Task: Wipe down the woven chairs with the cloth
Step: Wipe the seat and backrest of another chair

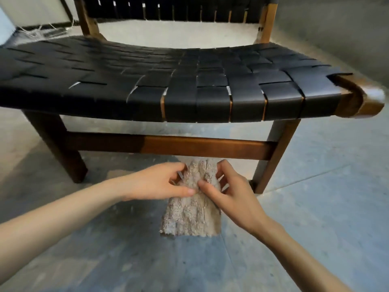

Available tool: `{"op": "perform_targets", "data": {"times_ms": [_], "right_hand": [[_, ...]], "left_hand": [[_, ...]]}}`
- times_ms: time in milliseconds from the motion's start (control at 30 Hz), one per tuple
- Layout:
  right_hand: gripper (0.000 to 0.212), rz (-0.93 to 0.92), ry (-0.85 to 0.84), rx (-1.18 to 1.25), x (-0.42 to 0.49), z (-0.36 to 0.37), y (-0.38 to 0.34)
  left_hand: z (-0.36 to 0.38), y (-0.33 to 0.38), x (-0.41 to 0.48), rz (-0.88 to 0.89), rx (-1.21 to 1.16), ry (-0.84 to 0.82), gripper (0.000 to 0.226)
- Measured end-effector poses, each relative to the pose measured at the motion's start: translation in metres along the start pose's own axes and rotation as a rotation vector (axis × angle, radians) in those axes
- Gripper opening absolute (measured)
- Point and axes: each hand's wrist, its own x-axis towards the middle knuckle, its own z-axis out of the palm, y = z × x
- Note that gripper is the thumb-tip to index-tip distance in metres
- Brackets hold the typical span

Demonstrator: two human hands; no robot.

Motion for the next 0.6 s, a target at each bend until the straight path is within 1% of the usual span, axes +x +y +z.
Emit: {"op": "perform_targets", "data": {"times_ms": [100,200,300,367,433,500,533,600], "right_hand": [[0.026,-0.052,-0.079,0.015,0.013,0.036,-0.012],[0.024,-0.060,-0.182,0.005,0.025,0.067,-0.025],[0.025,-0.037,-0.291,-0.065,0.041,0.090,-0.049],[0.025,-0.011,-0.358,-0.113,0.049,0.100,-0.071],[0.027,-0.023,-0.444,-0.167,0.057,0.102,-0.098],[0.030,-0.048,-0.582,-0.211,0.066,0.100,-0.130],[0.031,-0.064,-0.652,-0.220,0.071,0.097,-0.147],[0.030,-0.090,-0.722,-0.195,0.080,0.088,-0.184]], "left_hand": [[-0.006,-0.039,-0.021,-0.026,-0.074,0.056,0.053],[-0.014,-0.076,-0.034,-0.097,-0.061,0.091,0.053],[-0.030,-0.102,-0.045,-0.207,0.050,0.101,0.072],[-0.046,-0.109,-0.055,-0.237,0.073,0.073,0.074],[-0.067,-0.111,-0.068,-0.262,0.078,0.009,0.068],[-0.091,-0.108,-0.083,-0.274,0.057,-0.063,0.046],[-0.103,-0.104,-0.093,-0.269,0.040,-0.095,0.041],[-0.129,-0.093,-0.116,-0.256,0.011,-0.113,0.040]]}}
